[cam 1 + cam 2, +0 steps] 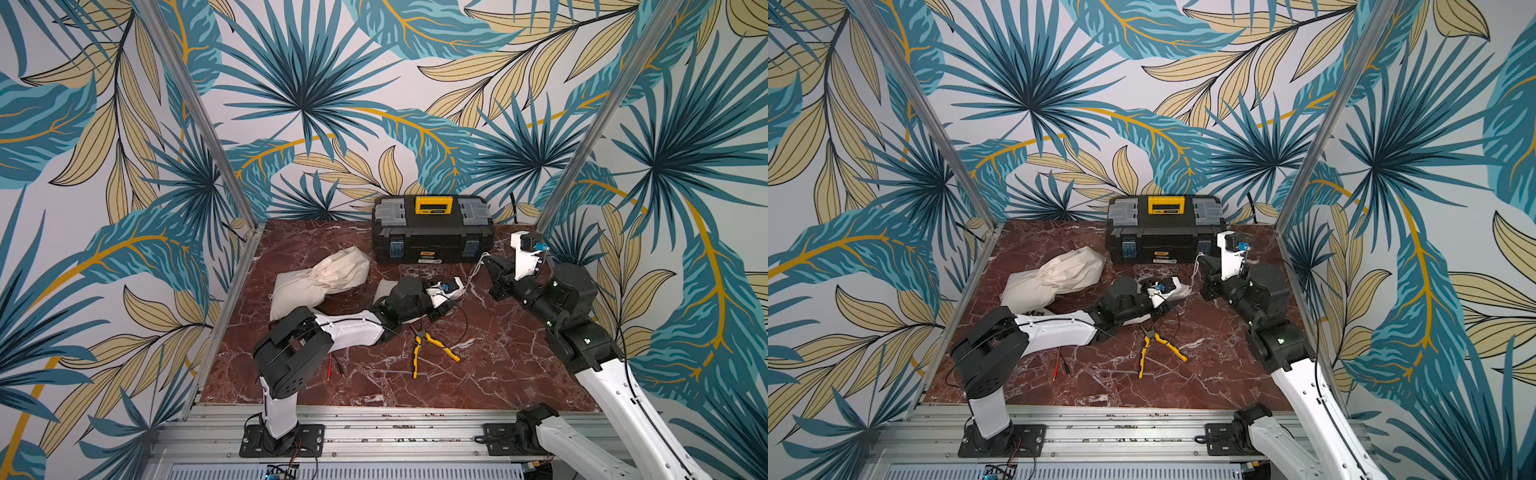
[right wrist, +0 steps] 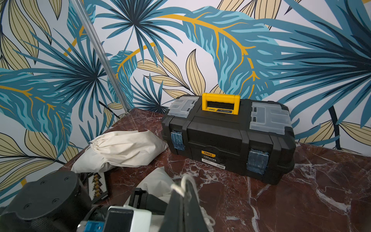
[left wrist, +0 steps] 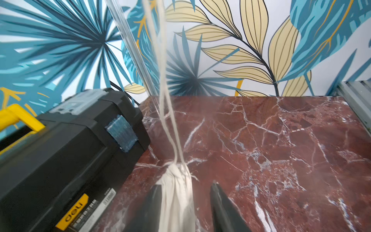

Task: Close the soil bag
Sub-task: Frap the soil bag at the center of the board.

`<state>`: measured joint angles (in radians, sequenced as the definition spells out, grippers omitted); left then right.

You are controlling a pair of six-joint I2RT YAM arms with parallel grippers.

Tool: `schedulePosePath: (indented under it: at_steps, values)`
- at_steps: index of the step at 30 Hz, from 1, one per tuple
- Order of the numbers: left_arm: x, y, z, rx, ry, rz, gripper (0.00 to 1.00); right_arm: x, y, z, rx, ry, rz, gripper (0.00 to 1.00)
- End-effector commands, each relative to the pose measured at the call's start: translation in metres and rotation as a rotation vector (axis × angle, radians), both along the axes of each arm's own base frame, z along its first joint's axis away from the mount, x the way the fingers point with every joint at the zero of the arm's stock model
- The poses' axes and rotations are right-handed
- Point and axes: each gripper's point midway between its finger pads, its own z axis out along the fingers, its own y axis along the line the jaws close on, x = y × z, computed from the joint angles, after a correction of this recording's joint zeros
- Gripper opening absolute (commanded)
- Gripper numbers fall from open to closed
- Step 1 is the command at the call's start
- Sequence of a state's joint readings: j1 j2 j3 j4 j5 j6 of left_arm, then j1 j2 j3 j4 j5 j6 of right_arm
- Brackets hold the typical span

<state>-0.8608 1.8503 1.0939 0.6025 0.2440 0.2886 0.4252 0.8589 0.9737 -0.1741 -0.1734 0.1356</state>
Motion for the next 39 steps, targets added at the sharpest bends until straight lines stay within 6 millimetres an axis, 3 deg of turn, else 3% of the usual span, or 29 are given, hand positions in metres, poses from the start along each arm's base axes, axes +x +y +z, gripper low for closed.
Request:
schedulePosePath:
  at_steps: [1, 7, 13, 16, 20, 21, 23, 29, 35, 39]
  values:
    - [0.01, -0.009, 0.032, -0.065, -0.042, 0.003, 0.49, -0.004, 0.0, 0.011, 0.017, -0.022, 0.01, 0.0]
    - [0.025, -0.035, 0.023, -0.031, -0.01, -0.032, 0.5, -0.006, 0.0, 0.012, 0.025, -0.025, 0.012, 0.0]
    - [0.028, -0.043, -0.018, 0.041, 0.052, -0.043, 0.31, -0.007, -0.007, 0.021, 0.023, -0.045, -0.021, 0.0]
    - [0.035, -0.037, -0.044, 0.097, 0.084, 0.004, 0.14, -0.008, -0.017, 0.033, 0.018, -0.072, -0.07, 0.0]
    - [0.044, -0.021, -0.074, 0.177, 0.126, 0.109, 0.03, -0.008, -0.039, 0.049, 0.008, -0.093, -0.187, 0.0]
    - [0.048, -0.016, -0.08, 0.2, 0.133, 0.147, 0.03, -0.008, -0.045, 0.052, 0.006, -0.092, -0.219, 0.0]
    - [0.054, -0.003, -0.101, 0.284, 0.15, 0.235, 0.14, -0.01, -0.056, 0.062, 0.011, -0.111, -0.275, 0.0]
    - [0.067, 0.033, -0.131, 0.536, 0.163, 0.437, 0.27, -0.016, -0.077, 0.092, 0.038, -0.17, -0.372, 0.0]
    - [0.072, 0.073, -0.148, 0.7, 0.181, 0.597, 0.28, -0.022, -0.093, 0.109, 0.032, -0.204, -0.44, 0.0]
    - [0.073, 0.086, -0.158, 0.757, 0.207, 0.638, 0.28, -0.025, -0.098, 0.11, 0.021, -0.205, -0.463, 0.0]
